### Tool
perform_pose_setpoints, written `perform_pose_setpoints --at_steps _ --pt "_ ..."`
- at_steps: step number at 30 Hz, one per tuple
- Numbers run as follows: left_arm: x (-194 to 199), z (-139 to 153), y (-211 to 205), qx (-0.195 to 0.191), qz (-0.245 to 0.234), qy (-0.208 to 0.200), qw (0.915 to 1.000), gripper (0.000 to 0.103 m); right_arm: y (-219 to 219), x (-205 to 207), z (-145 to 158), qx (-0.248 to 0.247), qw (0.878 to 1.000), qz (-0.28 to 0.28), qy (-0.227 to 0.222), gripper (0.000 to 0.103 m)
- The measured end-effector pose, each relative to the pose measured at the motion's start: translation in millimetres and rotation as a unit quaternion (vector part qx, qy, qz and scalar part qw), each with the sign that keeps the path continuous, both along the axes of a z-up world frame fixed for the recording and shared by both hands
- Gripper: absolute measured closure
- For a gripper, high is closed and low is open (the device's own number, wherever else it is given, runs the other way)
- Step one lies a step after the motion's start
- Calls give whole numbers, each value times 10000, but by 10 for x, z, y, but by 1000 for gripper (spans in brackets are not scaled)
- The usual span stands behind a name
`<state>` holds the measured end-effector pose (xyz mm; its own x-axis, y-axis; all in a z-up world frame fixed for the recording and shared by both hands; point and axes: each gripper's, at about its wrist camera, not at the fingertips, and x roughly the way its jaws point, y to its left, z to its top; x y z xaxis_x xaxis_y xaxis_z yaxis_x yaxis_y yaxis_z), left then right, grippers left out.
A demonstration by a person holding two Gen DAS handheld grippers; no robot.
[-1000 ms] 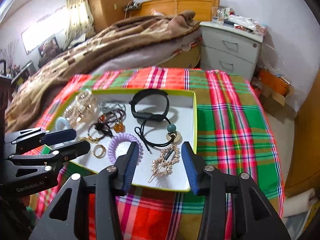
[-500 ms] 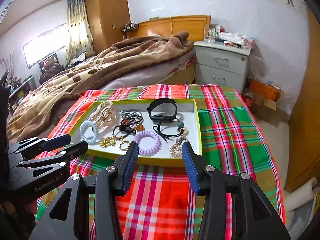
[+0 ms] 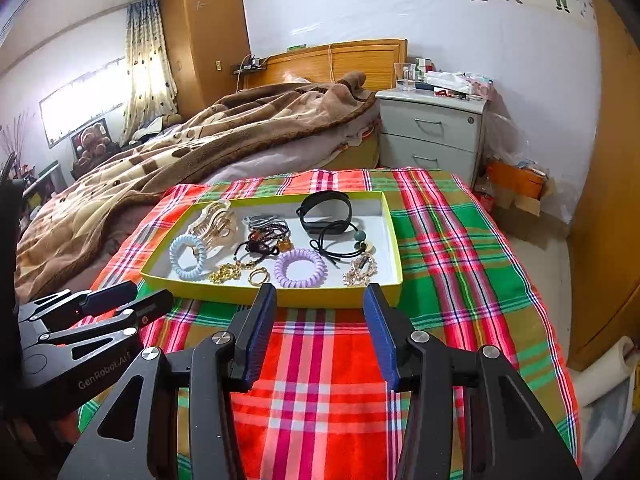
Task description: Organize jewelry
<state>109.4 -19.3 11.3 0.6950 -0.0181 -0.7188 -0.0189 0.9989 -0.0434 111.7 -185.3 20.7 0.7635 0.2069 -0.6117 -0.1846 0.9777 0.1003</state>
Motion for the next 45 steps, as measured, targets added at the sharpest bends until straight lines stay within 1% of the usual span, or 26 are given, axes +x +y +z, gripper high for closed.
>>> perform_pose_setpoints --at_steps 6,24,45 --pt "-50 23 23 22 65 -91 9999 57 34 -44 0 2 10000 16 -26 57" --pt "-89 -4 61 49 171 -60 9998 57 47 -75 -2 30 10000 -4 -28 57" --pt "-90 -4 43 77 138 -10 9999 57 50 -88 7 19 10000 -24 -19 57"
